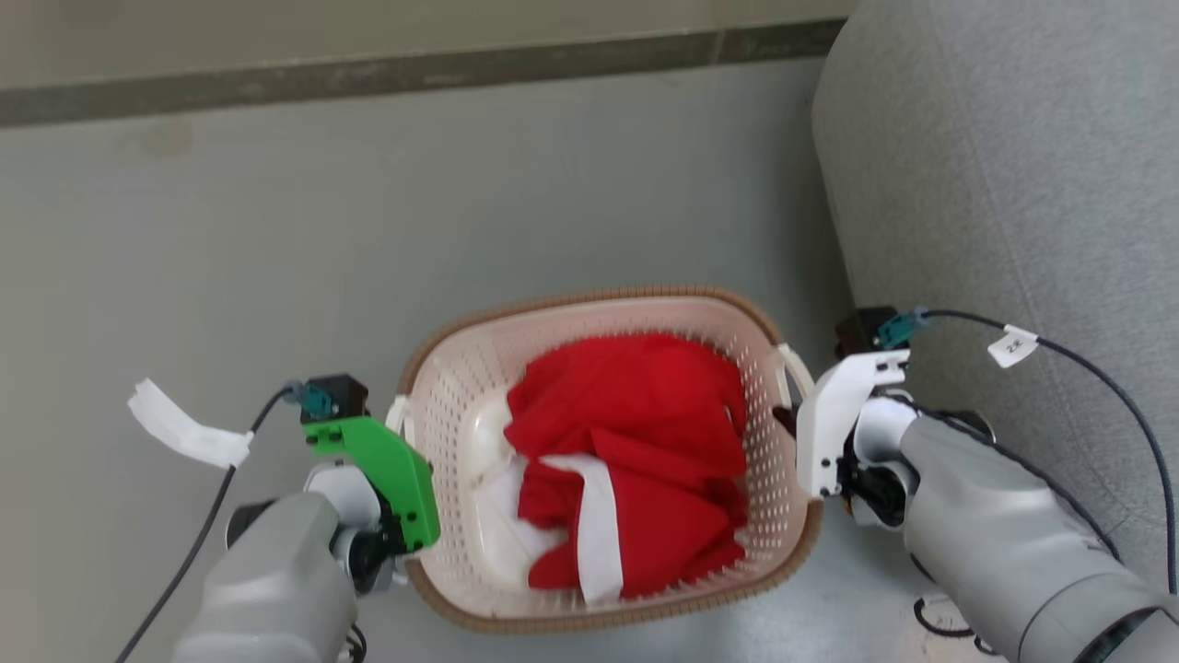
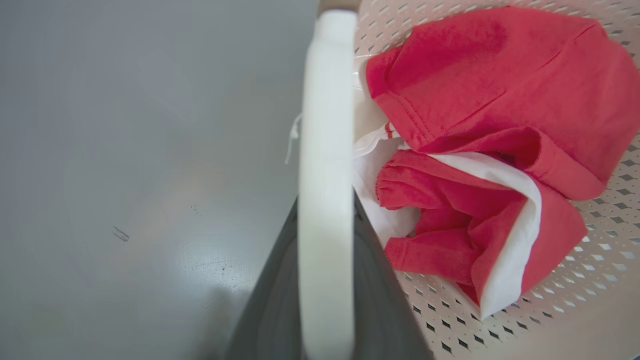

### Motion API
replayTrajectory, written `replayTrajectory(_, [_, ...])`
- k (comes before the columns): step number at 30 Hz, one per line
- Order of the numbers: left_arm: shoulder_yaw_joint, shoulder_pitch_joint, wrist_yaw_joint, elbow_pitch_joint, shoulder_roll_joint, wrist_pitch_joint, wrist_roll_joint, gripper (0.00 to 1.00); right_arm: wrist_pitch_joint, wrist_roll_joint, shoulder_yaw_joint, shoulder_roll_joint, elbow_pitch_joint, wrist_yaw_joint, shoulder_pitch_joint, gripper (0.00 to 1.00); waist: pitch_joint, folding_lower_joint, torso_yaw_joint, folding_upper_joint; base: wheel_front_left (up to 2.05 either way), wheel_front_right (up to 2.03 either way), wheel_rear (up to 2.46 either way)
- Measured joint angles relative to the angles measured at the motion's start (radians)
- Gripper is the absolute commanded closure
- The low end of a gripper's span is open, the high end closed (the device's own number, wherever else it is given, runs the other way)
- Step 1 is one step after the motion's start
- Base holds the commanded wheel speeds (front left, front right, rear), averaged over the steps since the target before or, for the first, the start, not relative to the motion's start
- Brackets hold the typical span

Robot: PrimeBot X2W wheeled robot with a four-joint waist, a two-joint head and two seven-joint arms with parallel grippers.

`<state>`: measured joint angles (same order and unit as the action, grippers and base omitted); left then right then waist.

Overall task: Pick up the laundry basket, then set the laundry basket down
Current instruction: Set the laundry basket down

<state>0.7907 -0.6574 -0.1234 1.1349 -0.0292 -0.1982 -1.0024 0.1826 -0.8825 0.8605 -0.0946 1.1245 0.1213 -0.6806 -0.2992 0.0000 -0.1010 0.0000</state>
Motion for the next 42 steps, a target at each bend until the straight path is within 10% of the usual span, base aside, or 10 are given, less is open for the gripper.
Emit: replayTrajectory(42, [-0.011, -0.231, 0.009, 0.040, 0.007, 0.276, 0.083, 1.00, -0.313, -0.010, 0.002, -0.039, -0.066, 0.000, -0.151, 1.00, -0.475, 0.0001, 0.039, 0.0000, 0.00, 0.00, 0.00])
